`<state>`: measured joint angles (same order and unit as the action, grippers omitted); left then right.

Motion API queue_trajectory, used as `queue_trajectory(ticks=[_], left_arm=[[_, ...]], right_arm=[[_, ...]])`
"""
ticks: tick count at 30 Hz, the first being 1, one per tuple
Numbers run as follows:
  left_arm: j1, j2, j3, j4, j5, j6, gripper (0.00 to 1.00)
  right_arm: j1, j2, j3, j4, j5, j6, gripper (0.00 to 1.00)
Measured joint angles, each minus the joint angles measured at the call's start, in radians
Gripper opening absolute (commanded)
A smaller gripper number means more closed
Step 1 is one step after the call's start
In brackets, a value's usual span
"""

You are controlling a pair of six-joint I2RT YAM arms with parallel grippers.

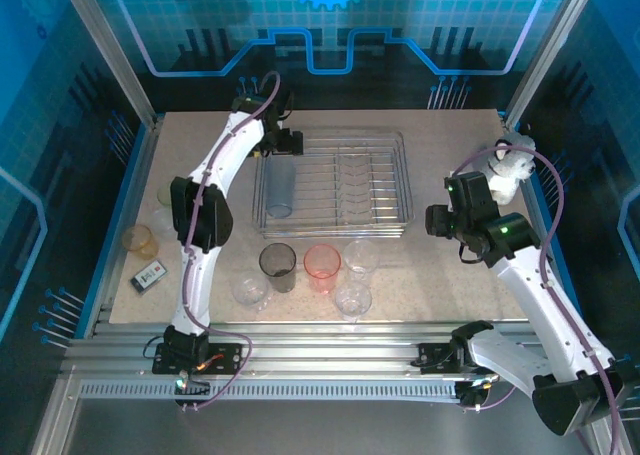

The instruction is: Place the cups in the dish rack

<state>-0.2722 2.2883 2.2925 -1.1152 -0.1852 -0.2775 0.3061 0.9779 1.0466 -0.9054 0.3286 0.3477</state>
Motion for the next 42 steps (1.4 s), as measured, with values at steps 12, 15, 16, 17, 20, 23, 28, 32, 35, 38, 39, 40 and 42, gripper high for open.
queue_trajectory(ticks=[12, 15, 16, 17, 20, 23, 28, 32, 35, 38, 39, 40, 42], left_arm=[[-0.005, -0.642, -0.744, 0.315, 0.025, -0.021, 0.97], [-0.014, -0.726, -0.844, 0.357, 0.034, -0.039, 0.97], [-0.016, -0.740, -0.872, 0.366, 0.037, -0.046, 0.97], [-0.019, -0.755, -0.904, 0.375, 0.037, -0.054, 0.97], [-0.020, -0.804, -0.992, 0.393, 0.025, -0.076, 0.99], [-0.020, -0.908, -1.081, 0.411, 0.002, -0.095, 0.99], [-0.019, -1.204, -1.232, 0.470, -0.029, -0.122, 0.99], [-0.017, -1.398, -1.307, 0.494, -0.046, -0.128, 1.00], [-0.014, -1.467, -1.329, 0.489, -0.054, -0.124, 0.99], [-0.012, -1.483, -1.332, 0.473, -0.056, -0.113, 0.99], [-0.012, -1.484, -1.333, 0.466, -0.057, -0.111, 0.99], [-0.012, -1.484, -1.336, 0.459, -0.057, -0.108, 0.99], [-0.012, -1.484, -1.342, 0.446, -0.057, -0.102, 0.99]], right_arm=[[0.013, 0.014, 0.006, -0.001, -0.167, -0.015, 0.74], [0.071, 0.071, 0.035, 0.027, -0.226, -0.004, 0.74], [0.098, 0.097, 0.052, 0.038, -0.237, 0.002, 0.74], [0.132, 0.135, 0.079, 0.052, -0.249, 0.011, 0.75], [0.234, 0.285, 0.196, 0.093, -0.263, 0.037, 0.80], [0.310, 0.473, 0.344, 0.142, -0.271, 0.071, 0.84], [0.363, 0.806, 0.618, 0.171, -0.285, 0.121, 0.98], [0.396, 1.085, 0.908, 0.110, -0.272, 0.151, 1.00], [0.423, 1.250, 1.124, 0.021, -0.229, 0.164, 1.00], [0.444, 1.377, 1.319, -0.082, -0.180, 0.182, 1.00], [0.448, 1.413, 1.377, -0.115, -0.164, 0.188, 1.00], [0.452, 1.445, 1.431, -0.149, -0.149, 0.195, 1.00], [0.453, 1.495, 1.504, -0.207, -0.114, 0.210, 1.00]])
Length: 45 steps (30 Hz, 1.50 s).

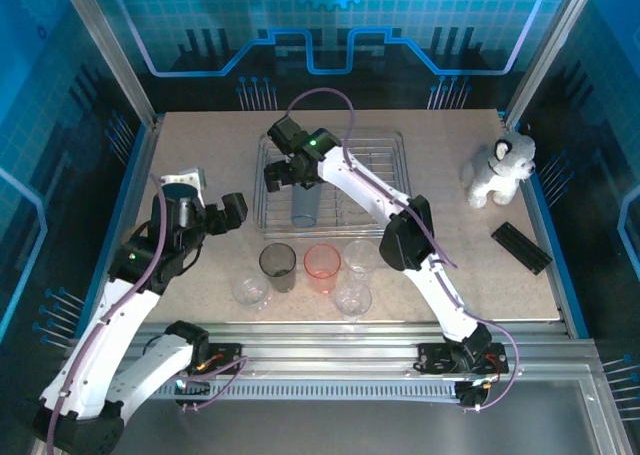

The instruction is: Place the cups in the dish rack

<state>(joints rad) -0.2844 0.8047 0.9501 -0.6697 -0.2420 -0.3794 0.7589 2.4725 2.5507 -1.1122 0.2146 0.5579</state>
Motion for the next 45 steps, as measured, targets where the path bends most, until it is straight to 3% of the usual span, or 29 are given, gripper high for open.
queue_trajectory(ticks=[7, 14, 30, 45], left_arm=[[0.000, -0.003, -0.013, -0.029, 0.000, 0.019, 0.99], [0.000, -0.008, -0.039, -0.031, 0.006, 0.019, 0.99], [0.000, -0.047, -0.114, 0.029, 0.120, 0.093, 0.99], [0.000, -0.116, -0.209, 0.122, 0.177, 0.156, 0.99]], right_arm=[[-0.003, 0.023, -0.014, -0.093, 0.093, 0.031, 0.97], [-0.015, 0.023, -0.034, -0.092, 0.098, 0.035, 0.95], [-0.079, 0.053, -0.034, -0.022, -0.012, 0.064, 0.84], [-0.097, 0.141, 0.011, -0.010, -0.060, 0.067, 0.86]])
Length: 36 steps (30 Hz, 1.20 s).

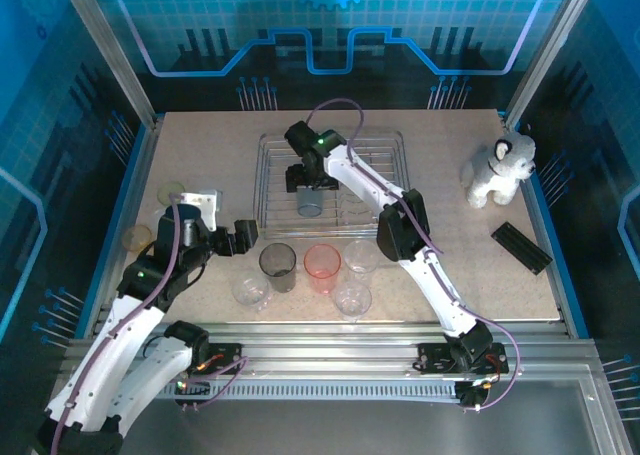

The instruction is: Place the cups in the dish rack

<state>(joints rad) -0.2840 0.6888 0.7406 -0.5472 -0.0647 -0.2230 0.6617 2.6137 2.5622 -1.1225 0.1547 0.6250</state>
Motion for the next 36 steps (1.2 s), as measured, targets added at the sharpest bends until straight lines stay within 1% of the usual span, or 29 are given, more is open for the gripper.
queue_trajectory(ticks=[1, 4, 6, 8, 10, 12, 17, 20, 23, 26, 30, 33, 36], left_arm=[[0.000, 0.002, -0.001, 0.005, 0.002, 0.003, 0.99], [0.000, 0.010, -0.003, 0.011, 0.003, 0.014, 0.99], [0.000, 0.013, -0.003, 0.013, 0.003, 0.017, 0.99], [0.000, 0.012, -0.003, 0.015, 0.003, 0.021, 0.99], [0.000, 0.012, -0.003, 0.015, 0.006, 0.027, 0.99], [0.000, 0.011, -0.003, 0.017, 0.011, 0.042, 0.99], [0.000, -0.023, -0.006, 0.047, 0.048, 0.106, 0.99], [0.000, -0.065, -0.012, 0.091, 0.099, 0.148, 0.99], [-0.002, -0.082, -0.012, 0.170, 0.175, 0.165, 0.99], [-0.006, -0.052, -0.012, 0.278, 0.257, 0.152, 0.99], [-0.034, 0.043, -0.012, 0.458, 0.334, 0.117, 0.99], [-0.096, 0.130, -0.012, 0.591, 0.372, 0.127, 0.99], [-0.200, 0.200, -0.012, 0.705, 0.363, 0.184, 0.99]], right_arm=[[0.000, 0.011, 0.000, -0.004, 0.006, -0.002, 0.85], [0.000, 0.015, 0.012, -0.010, 0.020, -0.004, 0.76], [-0.001, 0.015, 0.013, -0.009, 0.020, -0.007, 0.69], [-0.002, 0.011, 0.003, 0.013, 0.011, -0.007, 0.60], [-0.002, -0.010, -0.042, 0.060, -0.009, -0.008, 0.51], [-0.002, -0.049, -0.110, 0.113, -0.035, -0.007, 0.45], [-0.009, -0.195, -0.304, 0.261, -0.129, 0.026, 0.31], [-0.028, -0.337, -0.451, 0.394, -0.220, 0.095, 0.12], [-0.068, -0.510, -0.645, 0.604, -0.323, 0.225, 0.00], [-0.122, -0.665, -0.822, 0.824, -0.409, 0.377, 0.00], [-0.169, -0.779, -0.949, 1.024, -0.468, 0.518, 0.00], [-0.168, -0.841, -1.013, 1.100, -0.489, 0.583, 0.00], [-0.156, -0.906, -1.064, 1.128, -0.488, 0.614, 0.00]])
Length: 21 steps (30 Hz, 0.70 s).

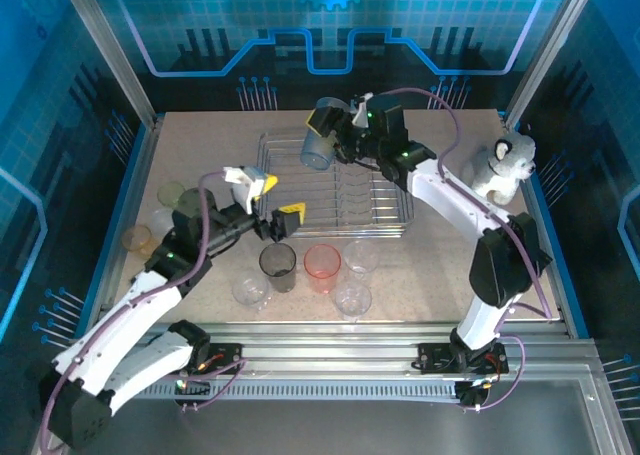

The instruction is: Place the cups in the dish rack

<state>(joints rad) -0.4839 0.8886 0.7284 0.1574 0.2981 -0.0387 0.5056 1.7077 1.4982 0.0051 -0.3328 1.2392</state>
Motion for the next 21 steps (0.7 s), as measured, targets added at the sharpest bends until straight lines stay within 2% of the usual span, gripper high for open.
queue_trajectory(ticks=[4, 9, 17, 21], left_arm=[[-0.106, 0.084, 0.000, 0.163, -0.059, 0.068, 0.99], [-0.175, 0.198, 0.000, 0.349, -0.229, 0.100, 0.99], [-0.294, 0.301, 0.000, 0.570, -0.535, 0.153, 0.99], [-0.339, 0.321, 0.000, 0.646, -0.626, 0.179, 0.99]], right_arm=[[0.020, -0.095, -0.051, 0.018, 0.011, 0.014, 0.00], [0.032, -0.174, -0.086, 0.042, 0.011, 0.018, 0.00], [0.033, -0.187, -0.140, 0.056, 0.011, 0.029, 0.00], [0.033, -0.187, -0.142, 0.060, 0.011, 0.034, 0.00]])
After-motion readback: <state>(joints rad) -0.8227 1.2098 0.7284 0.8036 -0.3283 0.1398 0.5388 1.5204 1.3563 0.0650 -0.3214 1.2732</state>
